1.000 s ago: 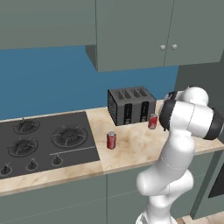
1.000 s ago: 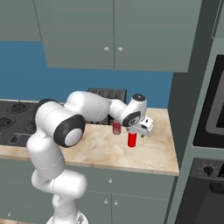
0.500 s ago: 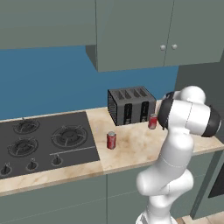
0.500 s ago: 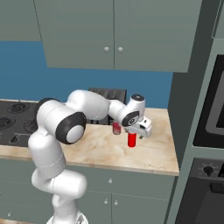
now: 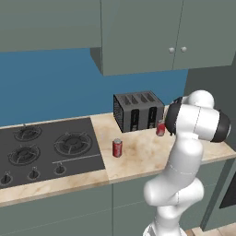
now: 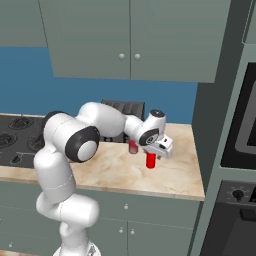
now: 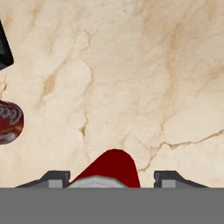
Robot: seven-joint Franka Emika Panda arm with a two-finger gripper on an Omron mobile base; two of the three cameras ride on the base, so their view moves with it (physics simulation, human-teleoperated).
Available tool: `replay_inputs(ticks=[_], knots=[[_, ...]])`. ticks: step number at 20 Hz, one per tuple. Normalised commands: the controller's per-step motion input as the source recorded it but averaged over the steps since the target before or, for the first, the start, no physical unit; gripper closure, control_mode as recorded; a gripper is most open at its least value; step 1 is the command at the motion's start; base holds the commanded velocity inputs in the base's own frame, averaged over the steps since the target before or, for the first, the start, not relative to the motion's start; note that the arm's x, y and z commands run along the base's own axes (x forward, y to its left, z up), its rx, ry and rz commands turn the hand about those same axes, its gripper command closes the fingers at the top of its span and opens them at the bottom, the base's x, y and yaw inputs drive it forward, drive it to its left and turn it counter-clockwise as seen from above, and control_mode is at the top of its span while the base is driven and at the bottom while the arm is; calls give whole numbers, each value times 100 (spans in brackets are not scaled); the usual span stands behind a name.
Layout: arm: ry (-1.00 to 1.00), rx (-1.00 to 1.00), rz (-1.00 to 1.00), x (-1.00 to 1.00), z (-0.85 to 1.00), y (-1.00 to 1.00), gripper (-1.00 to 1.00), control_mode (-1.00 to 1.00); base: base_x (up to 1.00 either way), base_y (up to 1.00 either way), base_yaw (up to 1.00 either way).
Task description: Four empty soda cans are scattered around the kitchen. Gather all the cans and cluster them next to the stove for recycling.
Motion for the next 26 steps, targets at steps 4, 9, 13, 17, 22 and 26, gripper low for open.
replay_inputs(ticks=[4,9,13,17,22,26], knots=[[0,0,0,-1,-2,-4,100,-100,0,0,0],[3,3,1,-22,6,5,100,-100,0,0,0],[12,2,2,-31,15,33,100,-100,0,0,0],[4,0,0,-27,15,41,100,-100,0,0,0],[0,0,0,-12,21,45,100,-100,0,0,0],[0,0,0,-7,18,38,100,-100,0,0,0]])
